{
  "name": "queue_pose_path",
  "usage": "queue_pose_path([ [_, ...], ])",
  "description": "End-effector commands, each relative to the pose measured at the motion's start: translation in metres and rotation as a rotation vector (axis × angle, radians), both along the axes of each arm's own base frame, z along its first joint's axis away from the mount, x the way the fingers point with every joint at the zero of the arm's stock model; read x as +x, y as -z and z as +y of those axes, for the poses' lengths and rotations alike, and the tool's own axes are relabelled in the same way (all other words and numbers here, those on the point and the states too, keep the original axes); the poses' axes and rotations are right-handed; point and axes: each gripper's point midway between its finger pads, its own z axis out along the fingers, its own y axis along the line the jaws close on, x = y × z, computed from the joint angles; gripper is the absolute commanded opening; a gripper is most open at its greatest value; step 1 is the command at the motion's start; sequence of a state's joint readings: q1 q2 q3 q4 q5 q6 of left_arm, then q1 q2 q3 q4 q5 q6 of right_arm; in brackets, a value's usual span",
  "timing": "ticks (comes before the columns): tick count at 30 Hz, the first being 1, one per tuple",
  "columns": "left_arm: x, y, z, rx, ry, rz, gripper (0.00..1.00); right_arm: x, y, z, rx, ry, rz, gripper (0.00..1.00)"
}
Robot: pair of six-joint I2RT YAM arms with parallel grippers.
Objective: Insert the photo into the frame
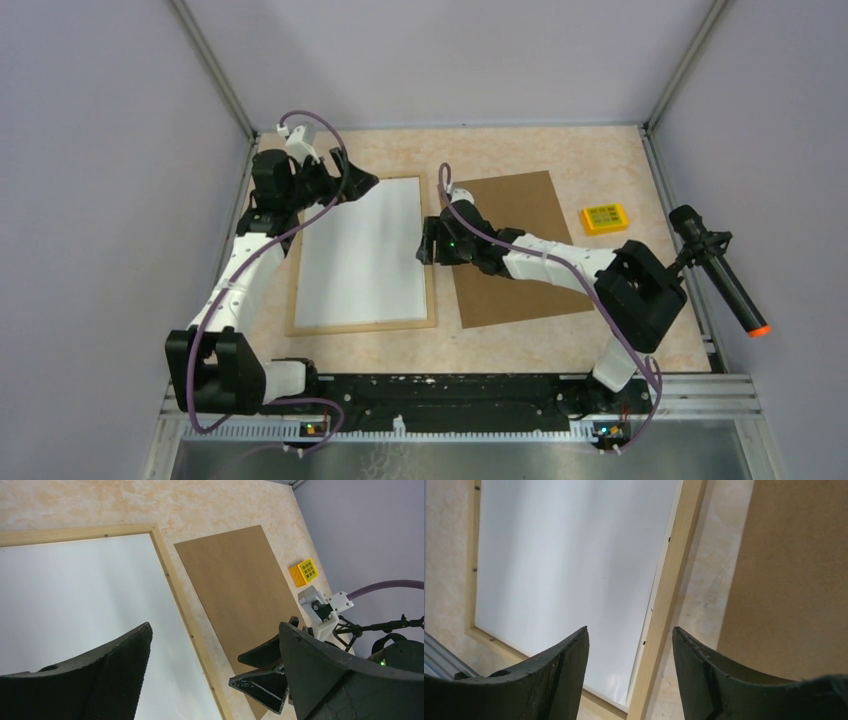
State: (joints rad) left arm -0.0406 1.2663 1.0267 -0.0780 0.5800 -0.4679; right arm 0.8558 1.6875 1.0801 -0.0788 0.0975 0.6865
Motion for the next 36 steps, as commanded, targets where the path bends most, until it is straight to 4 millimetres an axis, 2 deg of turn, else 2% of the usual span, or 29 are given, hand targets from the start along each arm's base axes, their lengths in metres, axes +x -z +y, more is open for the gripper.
queue_pose_path([
  [1,0.002,-0.012,0.0,-0.008,0.006,-0.053,0.99,-0.019,0.005,0.007,-0.008,-0.112,0.026,0.62],
  [3,0.001,-0.013,-0.002,-0.013,0.014,-0.054,0.99,-0.028,0.006,0.013,0.037,-0.151,0.049,0.62],
  [5,-0.001,-0.012,-0.006,-0.021,0.026,-0.052,0.99,-0.033,0.005,0.009,0.041,-0.158,0.054,0.63],
  [11,0.0,-0.003,-0.012,-0.048,0.053,-0.013,0.99,-0.045,-0.006,-0.021,0.0,-0.135,0.016,0.69],
  [15,-0.001,-0.005,-0.01,-0.043,0.046,-0.022,0.99,-0.051,0.001,-0.039,-0.03,-0.108,0.007,0.73],
  [19,0.001,-0.004,-0.009,-0.031,0.042,-0.021,0.99,-0.056,0.003,-0.042,-0.031,-0.123,0.01,0.74],
  [23,0.004,-0.001,-0.004,0.009,0.005,-0.032,0.99,-0.061,0.018,-0.048,-0.038,-0.063,0.043,0.73],
  [26,0.007,0.005,-0.003,0.03,0.002,-0.008,0.99,-0.07,0.027,-0.041,-0.041,-0.04,0.068,0.73],
  [29,0.006,0.005,-0.005,0.035,0.004,-0.007,0.99,-0.077,0.035,-0.033,-0.117,-0.05,0.077,0.71],
  [32,0.006,0.006,-0.006,0.05,-0.001,-0.011,0.99,-0.083,0.045,-0.023,-0.149,-0.046,0.111,0.61],
  [36,0.006,0.009,-0.011,0.046,0.018,0.003,0.99,-0.09,0.058,-0.012,-0.185,-0.036,0.124,0.56],
])
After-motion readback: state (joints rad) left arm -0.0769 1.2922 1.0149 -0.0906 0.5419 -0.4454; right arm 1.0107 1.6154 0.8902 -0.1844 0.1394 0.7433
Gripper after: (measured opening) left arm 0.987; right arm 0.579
